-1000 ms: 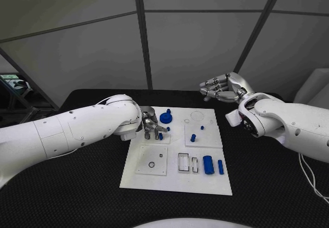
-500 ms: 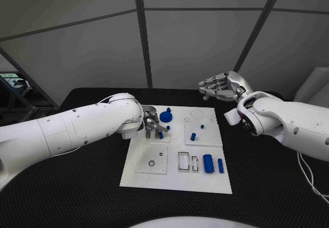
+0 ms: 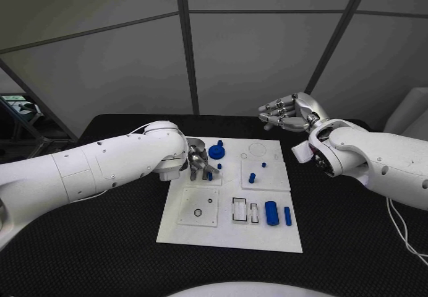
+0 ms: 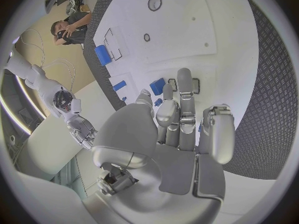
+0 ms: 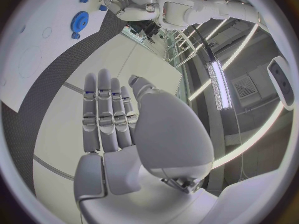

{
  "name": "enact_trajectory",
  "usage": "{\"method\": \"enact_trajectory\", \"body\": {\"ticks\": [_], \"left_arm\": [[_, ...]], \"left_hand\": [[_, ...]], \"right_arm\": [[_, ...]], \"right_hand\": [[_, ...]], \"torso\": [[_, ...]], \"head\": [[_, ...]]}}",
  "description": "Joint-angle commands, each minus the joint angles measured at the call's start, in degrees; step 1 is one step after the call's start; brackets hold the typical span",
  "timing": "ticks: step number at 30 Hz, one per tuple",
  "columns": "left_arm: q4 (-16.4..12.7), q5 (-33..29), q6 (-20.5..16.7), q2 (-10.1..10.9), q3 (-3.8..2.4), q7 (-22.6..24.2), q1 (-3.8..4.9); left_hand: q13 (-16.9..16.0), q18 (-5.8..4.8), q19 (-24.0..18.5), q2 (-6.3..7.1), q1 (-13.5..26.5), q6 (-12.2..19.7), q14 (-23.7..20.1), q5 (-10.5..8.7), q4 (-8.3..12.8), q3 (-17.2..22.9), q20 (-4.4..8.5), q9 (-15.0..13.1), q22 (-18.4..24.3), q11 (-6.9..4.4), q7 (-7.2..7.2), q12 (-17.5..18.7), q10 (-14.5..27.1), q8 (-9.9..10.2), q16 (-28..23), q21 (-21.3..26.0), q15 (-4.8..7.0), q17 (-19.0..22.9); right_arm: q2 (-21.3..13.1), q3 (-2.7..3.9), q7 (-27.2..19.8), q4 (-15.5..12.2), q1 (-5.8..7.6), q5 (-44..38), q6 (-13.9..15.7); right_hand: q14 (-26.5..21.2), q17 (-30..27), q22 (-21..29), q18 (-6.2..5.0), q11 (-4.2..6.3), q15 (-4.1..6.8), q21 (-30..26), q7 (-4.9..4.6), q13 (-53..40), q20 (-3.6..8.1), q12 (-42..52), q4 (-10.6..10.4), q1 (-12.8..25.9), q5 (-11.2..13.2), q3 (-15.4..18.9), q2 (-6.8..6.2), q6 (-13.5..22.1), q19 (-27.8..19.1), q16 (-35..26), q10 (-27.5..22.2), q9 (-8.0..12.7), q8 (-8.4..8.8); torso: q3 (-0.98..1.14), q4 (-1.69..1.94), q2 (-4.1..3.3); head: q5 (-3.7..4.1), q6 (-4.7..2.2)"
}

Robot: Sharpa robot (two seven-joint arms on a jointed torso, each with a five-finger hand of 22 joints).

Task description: Assemble the parts on the task board

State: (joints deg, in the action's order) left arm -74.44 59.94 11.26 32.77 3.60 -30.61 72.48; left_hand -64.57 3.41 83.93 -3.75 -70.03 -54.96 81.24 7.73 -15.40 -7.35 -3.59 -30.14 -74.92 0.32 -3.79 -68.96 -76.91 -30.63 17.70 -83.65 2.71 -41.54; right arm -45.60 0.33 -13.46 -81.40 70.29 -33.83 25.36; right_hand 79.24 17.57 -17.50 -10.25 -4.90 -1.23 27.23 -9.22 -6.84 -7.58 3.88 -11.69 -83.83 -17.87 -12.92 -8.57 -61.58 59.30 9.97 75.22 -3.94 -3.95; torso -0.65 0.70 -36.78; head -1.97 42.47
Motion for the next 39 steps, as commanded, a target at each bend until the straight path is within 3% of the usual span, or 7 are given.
{"method": "enact_trajectory", "body": {"ticks": [1, 14, 21, 24, 26, 29, 39], "left_arm": [[0.0, 0.5, 1.6, -0.1, -0.02, -0.5, 0.11], [-0.3, 0.3, 1.1, -0.1, -0.02, -0.4, 0.11], [-0.7, -0.7, -0.1, 0.5, -0.03, -0.4, 0.11], [-1.2, -1.4, -0.7, 1.1, -0.05, -0.3, 0.11], [-1.6, -1.9, -1.2, 1.6, -0.06, -0.3, 0.11], [-2.4, -2.5, -2.0, 2.4, -0.10, -0.3, 0.13], [-5.5, -3.0, -6.1, 5.0, -0.15, -0.1, 0.14]], "left_hand": [[0.1, -1.24, 2.1, -0.30, -0.9, 0.5, 0.3, 0.06, 0.5, 0.1, 0.33, -0.3, -4.6, -0.30, -0.13, 0.4, 0.3, -0.2, -0.3, -0.3, 0.07, -0.1], [0.7, -1.23, 2.1, -2.49, -6.2, 1.8, 0.5, 0.31, 3.6, 4.7, 0.57, -2.6, -4.8, -0.77, 0.41, 0.8, 0.5, -0.9, -1.1, -0.3, 0.37, -1.1], [0.4, -1.16, 1.9, -2.45, -10.4, 2.7, 0.5, 0.81, 6.3, 12.1, 0.90, -3.8, -4.6, -1.14, 0.79, 1.0, 0.8, -0.8, -1.6, -0.1, 0.66, -1.6], [0.7, -1.16, 1.9, -0.86, -11.0, 3.4, 0.4, 1.69, 7.2, 18.3, 0.97, -4.6, -4.6, -0.98, 0.48, 1.5, 1.1, -0.8, -2.0, 0.0, 0.61, -1.9], [1.0, -1.18, 1.9, 4.49, -7.0, 3.6, 0.6, 1.76, 6.8, 29.5, 0.69, -6.4, -4.7, -0.77, -0.10, 1.7, 1.0, -1.4, -2.5, 0.1, 0.48, -2.4], [1.0, -1.15, 1.9, 8.23, -2.3, 3.8, 1.0, 1.67, 8.2, 41.4, 0.66, -8.7, -4.8, -0.87, 0.05, 1.6, 0.5, -2.5, -3.1, 0.1, 0.44, -3.1], [0.7, -1.23, 2.1, 9.31, 1.4, 4.1, 1.2, 1.44, 10.5, 46.7, 0.66, -10.7, -5.3, -0.81, 0.29, 1.2, 0.2, -3.4, -3.6, 0.0, 0.41, -3.6]], "right_arm": [[0.1, 0.05, -0.3, 0.0, 0.12, -0.3, 0.1], [0.3, 0.05, -0.1, 0.3, 0.12, -0.9, 0.0], [0.5, 0.04, -0.1, 0.6, 0.11, -0.9, 0.0], [0.5, 0.04, -0.1, 0.6, 0.11, -0.9, 0.1], [0.5, 0.04, -0.2, 0.7, 0.11, -0.9, 0.1], [0.5, 0.04, -0.2, 0.8, 0.11, -0.9, 0.2], [0.4, 0.03, -0.2, 1.3, 0.11, -0.9, 0.1]], "right_hand": [[-0.1, -0.1, 0.1, -0.16, -0.05, -0.30, -0.4, -0.15, 0.1, -0.40, -0.3, 0.4, 0.2, -0.3, 0.0, 0.23, 0.1, 0.0, -0.3, -0.3, 0.0, 0.13], [-0.1, -0.1, 0.1, -0.15, -0.10, -0.35, -0.5, -0.19, 0.2, -0.42, -0.3, 0.5, 0.1, -0.4, -0.1, 0.16, 0.1, -0.1, -0.5, -0.4, 0.1, 0.14], [-0.2, -0.2, 0.2, -0.14, -0.13, -0.37, -0.6, -0.23, 0.2, -0.44, -0.3, 0.6, 0.1, -0.5, -0.1, 0.15, 0.2, -0.1, -0.6, -0.5, 0.1, 0.16], [-0.2, -0.2, 0.2, -0.14, -0.16, -0.40, -0.6, -0.26, 0.3, -0.46, -0.3, 0.6, 0.1, -0.6, -0.2, 0.14, 0.2, -0.1, -0.8, -0.5, 0.1, 0.17], [-0.2, -0.2, 0.2, -0.14, -0.17, -0.42, -0.7, -0.27, 0.3, -0.47, -0.3, 0.7, 0.1, -0.7, -0.2, 0.13, 0.3, -0.1, -0.8, -0.6, 0.1, 0.18], [-0.2, -0.2, 0.2, -0.14, -0.17, -0.42, -0.7, -0.27, 0.3, -0.47, -0.3, 0.7, 0.1, -0.7, -0.2, 0.13, 0.3, -0.1, -0.8, -0.6, 0.1, 0.18], [-0.2, -0.2, 0.3, -0.11, -0.27, -0.51, -0.9, -0.36, 0.5, -0.55, -0.3, 0.6, 0.5, -0.7, -0.1, 0.09, 0.4, -0.2, -1.1, -0.7, 0.1, 0.18]], "torso": [[-0.05, 0.04, -0.05], [-0.05, 0.06, -0.03], [-0.06, 0.04, -0.05], [-0.04, 0.05, -0.04], [-0.02, 0.06, -0.04], [0.01, 0.12, 0.04], [0.04, 0.21, 0.02]], "head": [[0.12, 0.01], [0.02, 0.35], [-0.01, 0.34], [-0.01, 0.48], [-0.01, 0.51], [-0.04, 0.54], [-0.45, 0.68]]}}
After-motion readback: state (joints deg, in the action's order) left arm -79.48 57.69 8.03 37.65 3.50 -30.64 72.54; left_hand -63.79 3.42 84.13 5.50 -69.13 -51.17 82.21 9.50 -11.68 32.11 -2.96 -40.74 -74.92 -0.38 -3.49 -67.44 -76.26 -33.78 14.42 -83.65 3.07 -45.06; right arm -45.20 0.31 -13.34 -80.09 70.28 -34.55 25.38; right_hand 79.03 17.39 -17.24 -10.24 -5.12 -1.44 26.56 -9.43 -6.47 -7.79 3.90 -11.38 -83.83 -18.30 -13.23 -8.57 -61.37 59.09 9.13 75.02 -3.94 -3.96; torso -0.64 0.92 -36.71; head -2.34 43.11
